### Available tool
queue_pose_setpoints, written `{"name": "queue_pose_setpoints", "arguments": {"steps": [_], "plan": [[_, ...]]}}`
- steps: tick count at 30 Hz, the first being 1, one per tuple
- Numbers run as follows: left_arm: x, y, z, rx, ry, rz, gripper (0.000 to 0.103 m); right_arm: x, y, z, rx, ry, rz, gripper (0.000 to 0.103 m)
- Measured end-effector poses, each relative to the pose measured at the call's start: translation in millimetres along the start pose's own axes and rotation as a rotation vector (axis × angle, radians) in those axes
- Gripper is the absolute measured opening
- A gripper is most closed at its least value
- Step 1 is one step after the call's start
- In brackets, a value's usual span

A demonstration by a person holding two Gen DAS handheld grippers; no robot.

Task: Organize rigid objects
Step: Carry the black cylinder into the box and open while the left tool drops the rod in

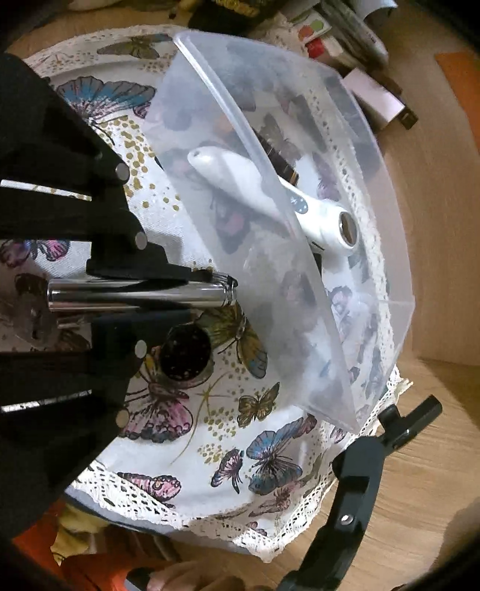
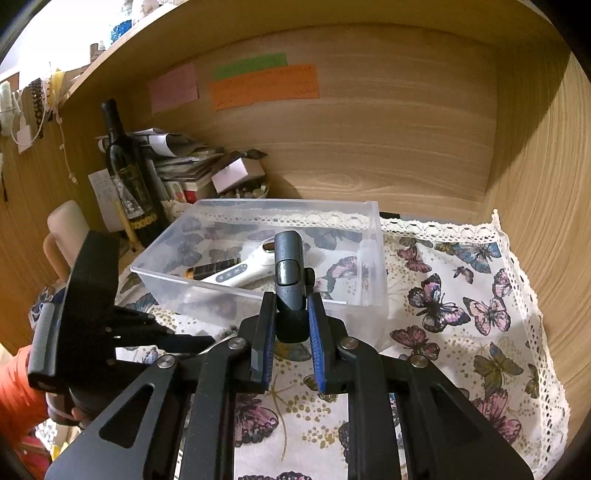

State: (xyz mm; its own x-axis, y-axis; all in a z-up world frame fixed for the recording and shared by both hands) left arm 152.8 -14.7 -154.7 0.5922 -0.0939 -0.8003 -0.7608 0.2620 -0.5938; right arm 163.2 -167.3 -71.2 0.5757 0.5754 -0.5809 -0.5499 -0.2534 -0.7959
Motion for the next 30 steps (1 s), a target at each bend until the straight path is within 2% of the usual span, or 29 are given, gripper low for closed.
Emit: {"name": "queue_pose_setpoints", "arguments": {"steps": [9, 18, 22, 30], "plan": [[-48, 8, 22, -0.106, -0.030, -0.122, 0.015, -4, -3, -5, 0.004, 0.007, -0.017, 0.015], [-95, -26, 65, -0.228, -0.022, -0.265, 0.015, 2, -23, -3, 0.017, -0.007, -0.058, 0.015], [-96, -46, 79, -0.254, -0.042, -0.291, 0.015, 11, -35, -1, 0.016, -0.011, -0.061, 0.015], [-61, -69, 91, -0.259, -0.097, -0.250, 0.015, 50, -43, -1, 0.025, -0.022, -0.002, 0.015]]}}
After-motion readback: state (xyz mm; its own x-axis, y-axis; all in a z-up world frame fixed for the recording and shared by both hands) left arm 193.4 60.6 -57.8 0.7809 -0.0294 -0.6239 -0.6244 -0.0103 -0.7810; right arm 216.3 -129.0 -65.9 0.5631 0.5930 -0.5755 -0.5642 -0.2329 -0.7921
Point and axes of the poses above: each gripper's, at about its wrist camera, not at the fingertips, and x roughly the way its jaws point, z to its left, y to its underside, the point moved 1 cm from there along x, roughly the way its jaws point, and after that the axes turned 9 degrees about -y, right-handed, at the moved point
